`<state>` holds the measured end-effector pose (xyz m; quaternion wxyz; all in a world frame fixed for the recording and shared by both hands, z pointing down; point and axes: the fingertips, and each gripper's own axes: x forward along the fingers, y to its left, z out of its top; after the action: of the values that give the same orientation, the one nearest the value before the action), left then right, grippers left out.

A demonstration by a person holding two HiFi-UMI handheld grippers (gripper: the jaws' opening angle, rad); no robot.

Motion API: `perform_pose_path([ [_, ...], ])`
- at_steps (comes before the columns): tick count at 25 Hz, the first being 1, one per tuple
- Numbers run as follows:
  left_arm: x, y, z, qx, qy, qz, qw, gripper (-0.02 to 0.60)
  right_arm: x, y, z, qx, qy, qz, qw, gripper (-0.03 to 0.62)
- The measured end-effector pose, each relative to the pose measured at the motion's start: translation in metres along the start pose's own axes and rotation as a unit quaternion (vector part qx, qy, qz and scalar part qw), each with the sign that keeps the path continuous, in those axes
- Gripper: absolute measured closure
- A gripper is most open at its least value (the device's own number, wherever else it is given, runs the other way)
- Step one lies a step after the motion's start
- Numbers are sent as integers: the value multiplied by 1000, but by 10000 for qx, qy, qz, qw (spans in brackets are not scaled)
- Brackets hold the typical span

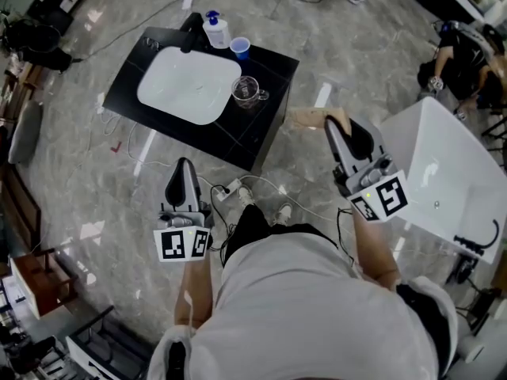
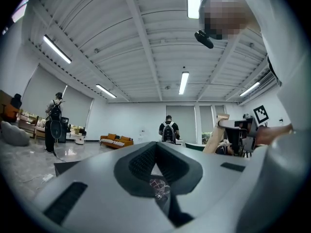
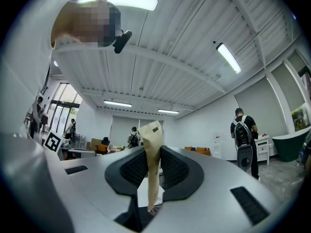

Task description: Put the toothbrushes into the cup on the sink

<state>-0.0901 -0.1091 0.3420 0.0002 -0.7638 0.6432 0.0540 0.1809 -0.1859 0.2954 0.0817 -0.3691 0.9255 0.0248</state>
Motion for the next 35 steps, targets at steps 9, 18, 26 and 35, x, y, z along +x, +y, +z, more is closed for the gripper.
perform_pose_path([
  [9, 14, 45, -1, -298, -145, -51, 9994, 578, 62, 23, -6, -338, 325, 161, 9988, 510],
  [18, 25, 98, -5, -381, -137, -72, 9992, 578, 134, 29, -37, -638, 563, 58, 9964, 510],
  [26, 34, 117, -33, -436, 251, -75, 9987, 578, 173, 10, -76, -758, 756, 62, 9942, 510],
  [35, 50, 118, -55, -533, 442, -171, 9975, 578, 196, -5, -137, -583, 1059, 5, 9927, 510],
])
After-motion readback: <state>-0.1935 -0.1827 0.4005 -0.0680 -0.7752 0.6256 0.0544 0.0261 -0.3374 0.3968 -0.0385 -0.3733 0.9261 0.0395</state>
